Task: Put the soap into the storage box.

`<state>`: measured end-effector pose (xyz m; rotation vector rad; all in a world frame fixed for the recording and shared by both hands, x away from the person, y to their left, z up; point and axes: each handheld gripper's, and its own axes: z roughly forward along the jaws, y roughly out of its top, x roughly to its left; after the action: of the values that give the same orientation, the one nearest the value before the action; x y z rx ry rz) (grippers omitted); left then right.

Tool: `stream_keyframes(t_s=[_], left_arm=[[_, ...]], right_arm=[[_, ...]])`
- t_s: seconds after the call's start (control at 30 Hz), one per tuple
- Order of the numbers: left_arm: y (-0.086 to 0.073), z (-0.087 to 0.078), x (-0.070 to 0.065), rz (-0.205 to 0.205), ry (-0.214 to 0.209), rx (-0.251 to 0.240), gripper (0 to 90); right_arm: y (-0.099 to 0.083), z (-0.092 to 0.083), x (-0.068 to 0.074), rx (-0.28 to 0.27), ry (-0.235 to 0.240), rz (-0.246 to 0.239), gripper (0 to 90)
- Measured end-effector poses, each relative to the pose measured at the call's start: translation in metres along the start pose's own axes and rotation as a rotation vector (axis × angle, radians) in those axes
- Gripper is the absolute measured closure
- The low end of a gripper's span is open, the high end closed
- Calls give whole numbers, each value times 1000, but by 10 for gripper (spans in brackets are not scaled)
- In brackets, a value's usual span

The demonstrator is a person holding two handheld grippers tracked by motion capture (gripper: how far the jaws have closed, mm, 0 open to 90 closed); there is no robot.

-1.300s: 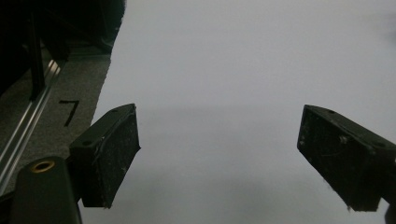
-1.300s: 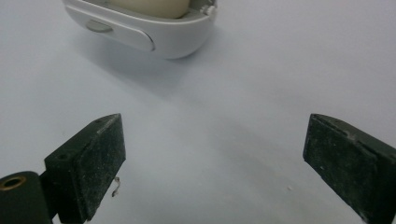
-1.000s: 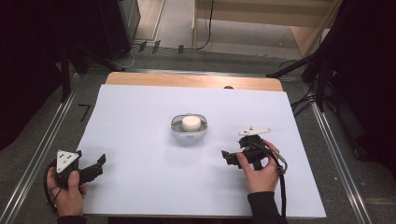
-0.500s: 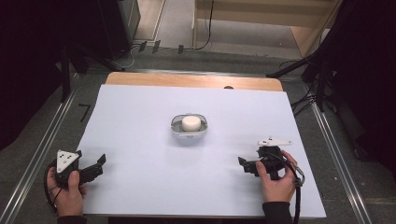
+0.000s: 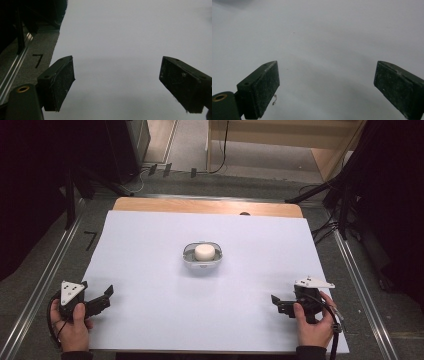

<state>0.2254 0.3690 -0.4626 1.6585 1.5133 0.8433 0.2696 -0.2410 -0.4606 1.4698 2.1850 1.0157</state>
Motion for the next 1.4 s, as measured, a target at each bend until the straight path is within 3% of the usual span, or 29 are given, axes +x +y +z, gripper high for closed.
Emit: stream_keyframes(t_s=[0.87, 1.17, 1.4], left_arm=[[0, 0, -1, 7, 5, -5, 139], [0, 0, -1, 10, 8, -6, 139], [0, 0, -2, 10, 8, -7, 139]], right_arm=[[-55, -42, -63, -22, -85, 86, 71], [-73, -56, -79, -47, -86, 117, 77], [-77, -63, -84, -85, -92, 122, 77]])
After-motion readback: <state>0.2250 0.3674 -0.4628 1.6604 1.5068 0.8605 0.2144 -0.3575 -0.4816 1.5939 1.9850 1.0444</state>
